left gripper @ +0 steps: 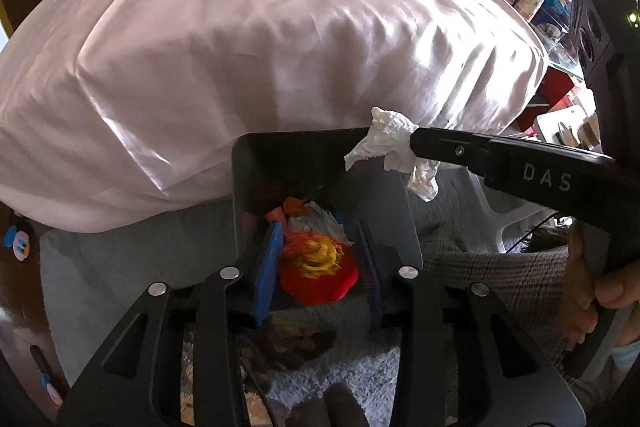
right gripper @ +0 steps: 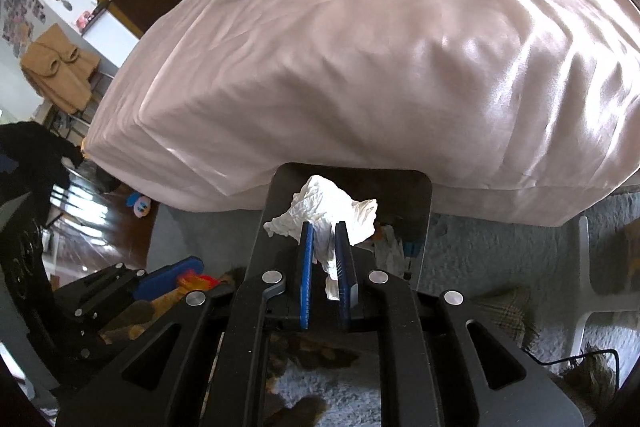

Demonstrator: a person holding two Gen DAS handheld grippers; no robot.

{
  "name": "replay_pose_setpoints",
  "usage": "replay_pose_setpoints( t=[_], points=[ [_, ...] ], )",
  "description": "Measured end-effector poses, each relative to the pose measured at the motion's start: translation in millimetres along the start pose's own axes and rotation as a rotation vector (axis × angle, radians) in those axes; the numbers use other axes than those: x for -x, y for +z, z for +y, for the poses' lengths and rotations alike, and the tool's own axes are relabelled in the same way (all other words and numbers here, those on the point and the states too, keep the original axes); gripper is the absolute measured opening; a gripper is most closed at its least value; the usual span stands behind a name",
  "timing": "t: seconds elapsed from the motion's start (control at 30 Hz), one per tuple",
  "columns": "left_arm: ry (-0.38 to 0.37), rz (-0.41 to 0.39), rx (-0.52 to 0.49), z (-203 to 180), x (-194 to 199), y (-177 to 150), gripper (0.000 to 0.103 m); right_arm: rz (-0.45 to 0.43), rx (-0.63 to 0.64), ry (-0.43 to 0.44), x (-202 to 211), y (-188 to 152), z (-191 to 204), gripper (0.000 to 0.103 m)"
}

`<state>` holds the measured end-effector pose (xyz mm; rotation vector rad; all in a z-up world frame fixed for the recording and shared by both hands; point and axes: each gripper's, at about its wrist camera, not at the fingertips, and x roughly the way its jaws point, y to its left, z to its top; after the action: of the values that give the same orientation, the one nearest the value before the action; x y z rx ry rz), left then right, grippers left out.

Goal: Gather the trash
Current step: 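Lower the red lantern and white tissue into the bin and open both tools, then grasp the clear plastic packet with the left tool while the right tool grasps the red candy wrapper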

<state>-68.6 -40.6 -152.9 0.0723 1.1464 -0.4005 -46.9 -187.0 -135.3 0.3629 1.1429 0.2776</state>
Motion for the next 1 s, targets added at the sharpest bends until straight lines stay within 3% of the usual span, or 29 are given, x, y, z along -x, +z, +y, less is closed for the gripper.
replay_pose_setpoints(
  t=[0.1,0.2,0.33,0.4,0.43,0.57,0.67,1.0],
  points=[
    [0.005,0.002,0.005,0.9,-0.1,0.5,0.047,-0.005,-0.017,-0.010,1.5,1.3,-4.2,0.016],
    [0.006,-0.002,0.011,2.1,0.9,0.6,0.052,-0.022,-0.032,-0.013,5.6,1.4,-8.1,0.038],
    [0.006,-0.005,0.014,2.4,2.5,0.4,0.057,-0.045,-0.048,-0.015,11.6,2.4,-11.2,0.045],
    [-0.009,-0.007,0.034,5.4,4.8,1.7,0.059,-0.059,-0.064,-0.016,15.9,3.9,-13.7,0.057],
    [-0.013,-0.013,0.046,7.6,7.6,3.3,0.062,-0.073,-0.072,-0.019,20.0,5.7,-15.2,0.068],
    [-0.014,-0.058,0.063,13.6,23.1,14.4,0.082,-0.124,-0.066,-0.018,37.4,17.6,-18.1,0.094],
    [-0.029,-0.074,0.074,18.5,32.6,26.0,0.087,-0.134,-0.051,-0.004,45.5,28.8,-16.1,0.095],
    [0.078,-0.154,-0.003,36.3,74.3,80.4,0.095,-0.194,0.029,-0.037,77.1,90.5,-6.3,0.095]
  ],
)
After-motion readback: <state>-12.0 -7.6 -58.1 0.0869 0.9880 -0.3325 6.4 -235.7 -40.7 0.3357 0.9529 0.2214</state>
